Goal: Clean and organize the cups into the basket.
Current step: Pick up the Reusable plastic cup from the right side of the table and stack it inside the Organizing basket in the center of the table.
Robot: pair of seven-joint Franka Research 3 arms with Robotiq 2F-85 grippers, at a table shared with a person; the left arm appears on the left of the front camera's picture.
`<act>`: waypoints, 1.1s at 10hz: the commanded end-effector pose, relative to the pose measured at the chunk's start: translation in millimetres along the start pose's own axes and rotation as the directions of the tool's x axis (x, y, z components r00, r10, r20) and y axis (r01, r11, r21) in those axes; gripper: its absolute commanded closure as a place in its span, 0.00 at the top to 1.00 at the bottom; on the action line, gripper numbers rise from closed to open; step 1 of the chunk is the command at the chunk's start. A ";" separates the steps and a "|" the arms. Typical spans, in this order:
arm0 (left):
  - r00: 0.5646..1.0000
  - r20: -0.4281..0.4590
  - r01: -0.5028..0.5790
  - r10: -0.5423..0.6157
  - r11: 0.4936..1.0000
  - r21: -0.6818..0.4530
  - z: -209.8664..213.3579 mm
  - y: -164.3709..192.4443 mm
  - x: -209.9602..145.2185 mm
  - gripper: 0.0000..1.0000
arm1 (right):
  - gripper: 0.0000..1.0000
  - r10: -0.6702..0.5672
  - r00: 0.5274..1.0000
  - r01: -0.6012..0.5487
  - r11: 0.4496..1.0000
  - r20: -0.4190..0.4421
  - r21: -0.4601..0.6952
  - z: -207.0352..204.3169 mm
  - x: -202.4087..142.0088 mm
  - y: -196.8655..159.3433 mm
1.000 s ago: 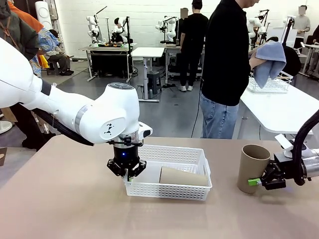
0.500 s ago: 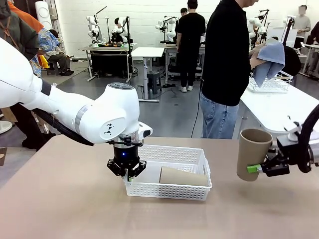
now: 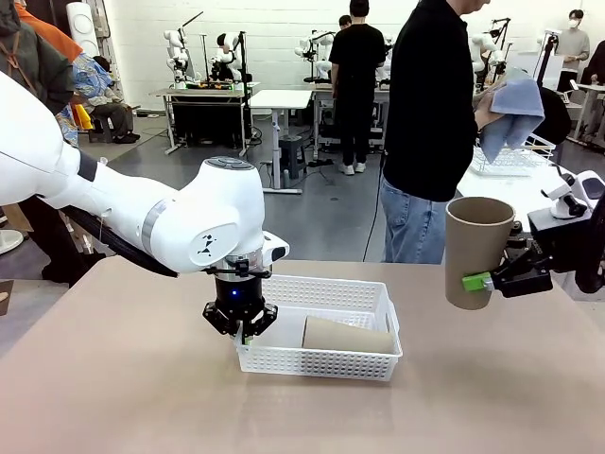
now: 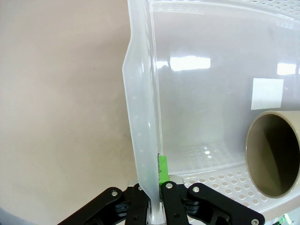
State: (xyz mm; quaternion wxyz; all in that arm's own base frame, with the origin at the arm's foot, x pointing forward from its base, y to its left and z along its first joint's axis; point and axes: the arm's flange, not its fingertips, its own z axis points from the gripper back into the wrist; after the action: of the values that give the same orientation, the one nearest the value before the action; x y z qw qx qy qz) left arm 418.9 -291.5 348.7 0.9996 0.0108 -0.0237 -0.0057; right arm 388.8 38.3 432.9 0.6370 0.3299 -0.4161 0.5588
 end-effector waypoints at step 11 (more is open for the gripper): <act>1.000 -0.003 0.001 -0.001 1.000 0.004 -1.9 -0.8 -1.9 0.00 | 0.82 0.219 0.849 -0.115 0.965 -0.481 0.237 -90.4 86.5 -14.0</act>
State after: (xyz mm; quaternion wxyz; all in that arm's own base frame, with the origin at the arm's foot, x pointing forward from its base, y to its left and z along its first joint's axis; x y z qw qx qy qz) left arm 418.8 -291.6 348.7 0.9996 0.0108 -0.0236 -0.0059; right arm 400.7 146.2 469.9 0.6200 0.2155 -0.2628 0.7072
